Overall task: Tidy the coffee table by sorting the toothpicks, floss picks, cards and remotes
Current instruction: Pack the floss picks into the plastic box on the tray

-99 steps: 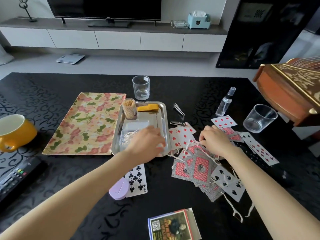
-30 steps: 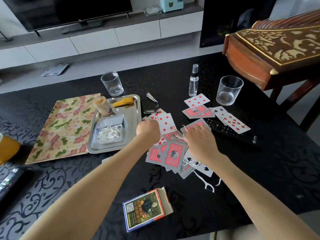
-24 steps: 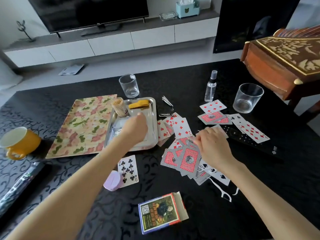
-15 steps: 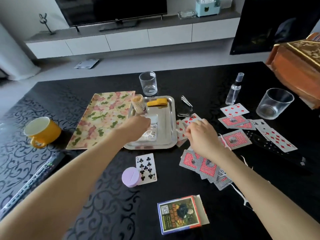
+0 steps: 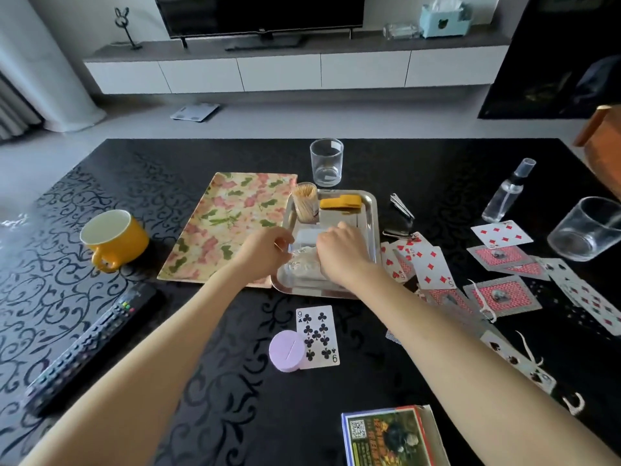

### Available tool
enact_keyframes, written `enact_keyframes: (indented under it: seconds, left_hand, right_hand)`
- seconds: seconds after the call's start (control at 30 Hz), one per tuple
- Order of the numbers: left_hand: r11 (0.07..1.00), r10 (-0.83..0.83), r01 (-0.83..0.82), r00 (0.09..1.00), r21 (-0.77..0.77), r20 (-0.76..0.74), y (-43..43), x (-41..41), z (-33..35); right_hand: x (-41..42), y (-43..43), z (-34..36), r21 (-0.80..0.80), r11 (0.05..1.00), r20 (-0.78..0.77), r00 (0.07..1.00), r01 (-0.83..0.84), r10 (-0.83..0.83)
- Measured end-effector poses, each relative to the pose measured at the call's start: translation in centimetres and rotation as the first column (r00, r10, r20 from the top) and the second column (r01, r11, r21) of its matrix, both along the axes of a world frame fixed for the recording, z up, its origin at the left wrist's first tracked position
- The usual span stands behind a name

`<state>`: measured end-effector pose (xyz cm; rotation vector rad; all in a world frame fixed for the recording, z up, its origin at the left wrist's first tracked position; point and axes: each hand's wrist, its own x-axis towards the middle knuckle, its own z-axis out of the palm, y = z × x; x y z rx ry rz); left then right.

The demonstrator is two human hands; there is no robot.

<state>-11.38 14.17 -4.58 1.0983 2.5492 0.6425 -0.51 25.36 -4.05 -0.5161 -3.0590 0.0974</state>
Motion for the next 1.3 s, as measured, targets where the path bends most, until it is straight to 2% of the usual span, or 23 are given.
enact_keyframes:
  seconds: [0.07, 0.13, 0.27, 0.33, 0.43, 0.63, 0.83, 1.0, 1.1, 1.3]
  left_hand:
    - [0.999, 0.02, -0.021, 0.999, 0.033, 0.029, -0.1, 0.1, -0.5]
    - [0.998, 0.016, -0.02, 0.998, 0.054, 0.063, 0.0, 0.1, -0.9]
    - [0.998, 0.023, -0.025, 0.999, 0.057, 0.046, 0.3, 0.4, -1.3]
    - [0.998, 0.017, -0.019, 0.999, 0.059, 0.042, 0.3, 0.6, -1.5]
    - [0.999, -0.019, 0.019, 1.0, 0.047, 0.015, 0.4, 1.0, -1.9]
    - [0.998, -0.033, 0.037, 0.997, 0.051, -0.066, 0.5, 1.4, -2.5]
    - [0.998, -0.069, 0.065, 0.983, -0.026, -0.169, 1.1, 1.5, -2.0]
    - [0.992, -0.118, 0.102, 0.957, -0.073, -0.264, 1.0, 1.3, -2.1]
    - [0.984, -0.152, 0.121, 0.951, -0.13, -0.27, 0.7, 1.2, -2.3]
    - [0.989, -0.134, 0.112, 0.959, -0.101, -0.249, 0.6, 1.3, -2.0]
  right_hand:
    - [-0.7, -0.6, -0.4, 0.011, 0.999, 0.021, 0.999, -0.03, 0.03]
    - [-0.9, -0.7, -0.4, -0.048, 0.998, -0.039, 0.998, -0.042, 0.04]
    - [-0.5, 1.8, -0.8, -0.205, 0.972, -0.204, 0.967, 0.112, -0.154]
    - [-0.3, 2.8, -1.3, -0.285, 0.946, -0.194, 0.957, 0.157, -0.217]
    - [-0.1, 2.8, -2.0, -0.364, 0.927, -0.133, 0.981, 0.086, -0.143]
    - [0.3, 2.2, -2.4, -0.266, 0.963, -0.241, 0.966, 0.031, -0.098]
    - [0.7, 2.3, -2.5, -0.248, 0.968, -0.186, 0.983, -0.036, -0.011]
    - [2.0, 2.9, -2.2, -0.233, 0.973, -0.228, 0.972, -0.001, -0.053]
    - [2.5, 3.1, -2.5, -0.205, 0.978, -0.176, 0.981, 0.048, -0.084]
    - [2.0, 2.4, -2.8, -0.238, 0.97, -0.17, 0.98, 0.057, -0.099]
